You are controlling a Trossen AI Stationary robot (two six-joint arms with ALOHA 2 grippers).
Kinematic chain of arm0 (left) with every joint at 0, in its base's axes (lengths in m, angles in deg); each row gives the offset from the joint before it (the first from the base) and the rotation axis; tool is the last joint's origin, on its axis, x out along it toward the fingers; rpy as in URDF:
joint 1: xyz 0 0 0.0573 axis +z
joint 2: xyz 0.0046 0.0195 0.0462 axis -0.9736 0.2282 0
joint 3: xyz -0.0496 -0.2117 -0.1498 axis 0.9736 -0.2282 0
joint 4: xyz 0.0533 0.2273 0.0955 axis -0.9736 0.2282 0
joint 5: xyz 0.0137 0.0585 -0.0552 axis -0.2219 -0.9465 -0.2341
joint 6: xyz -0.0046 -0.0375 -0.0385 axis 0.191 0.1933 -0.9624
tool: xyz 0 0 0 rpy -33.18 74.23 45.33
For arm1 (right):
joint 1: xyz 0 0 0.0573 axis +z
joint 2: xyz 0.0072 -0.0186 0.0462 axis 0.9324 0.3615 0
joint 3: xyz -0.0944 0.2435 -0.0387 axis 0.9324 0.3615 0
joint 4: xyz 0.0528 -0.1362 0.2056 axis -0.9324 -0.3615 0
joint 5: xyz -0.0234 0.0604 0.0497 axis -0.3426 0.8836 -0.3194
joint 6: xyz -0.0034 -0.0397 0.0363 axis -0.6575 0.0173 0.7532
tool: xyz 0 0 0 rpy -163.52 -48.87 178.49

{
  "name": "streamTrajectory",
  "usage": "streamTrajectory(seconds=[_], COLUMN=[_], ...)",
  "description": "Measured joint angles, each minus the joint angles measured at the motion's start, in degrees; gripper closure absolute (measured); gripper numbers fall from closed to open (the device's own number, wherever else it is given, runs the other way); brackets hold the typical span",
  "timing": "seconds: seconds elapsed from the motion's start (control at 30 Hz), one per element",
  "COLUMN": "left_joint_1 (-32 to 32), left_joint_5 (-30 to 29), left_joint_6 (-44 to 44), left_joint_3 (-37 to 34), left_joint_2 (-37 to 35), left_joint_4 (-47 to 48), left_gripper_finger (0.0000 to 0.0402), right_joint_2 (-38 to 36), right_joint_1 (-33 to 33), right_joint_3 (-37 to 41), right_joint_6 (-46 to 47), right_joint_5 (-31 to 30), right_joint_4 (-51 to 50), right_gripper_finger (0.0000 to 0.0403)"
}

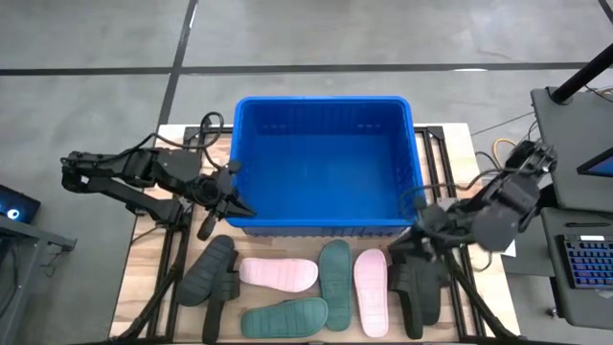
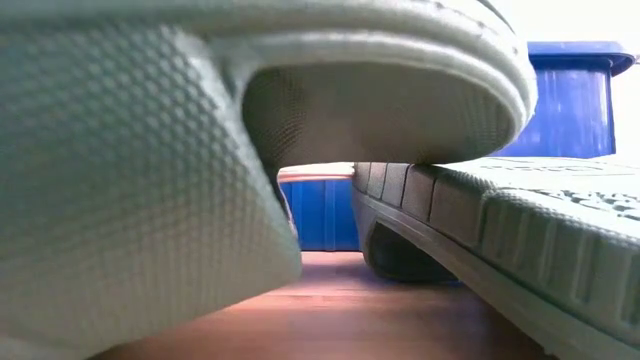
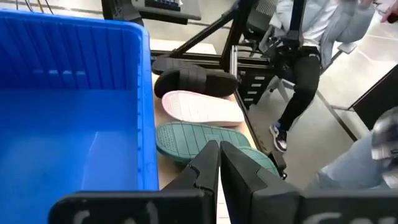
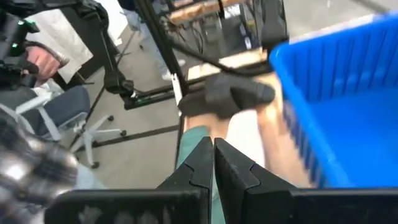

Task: Pick and place slides into bin
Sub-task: Put the black slide into the bin

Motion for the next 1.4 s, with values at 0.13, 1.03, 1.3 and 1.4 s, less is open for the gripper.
streamTrajectory(seconds=[0.13,1.03,1.3,1.4], left_joint_1=[0.00,0.02,0.02,0.13], left_joint_5=[0.19,4.98,5.01,4.91], left_joint_6=[0.47,2.56,1.09,1.09], left_joint_3=[-0.90,-4.97,-4.97,-4.97], left_joint_2=[-0.16,-6.57,-3.74,-1.57], left_joint_4=[0.26,0.43,-0.53,-0.66], left_gripper_finger=[0.0402,0.0402,0.0402,0.0402], right_joint_2=[3.33,13.19,12.07,12.12], right_joint_1=[0.81,-3.34,-5.82,-5.60], right_joint_3=[0.00,0.00,0.00,0.00], right_joint_6=[11.00,20.23,16.57,16.46], right_joint_5=[0.18,0.14,7.54,10.50], right_joint_4=[-0.13,13.07,12.94,11.04], right_gripper_finger=[0.0394,0.0394,0.0394,0.0394])
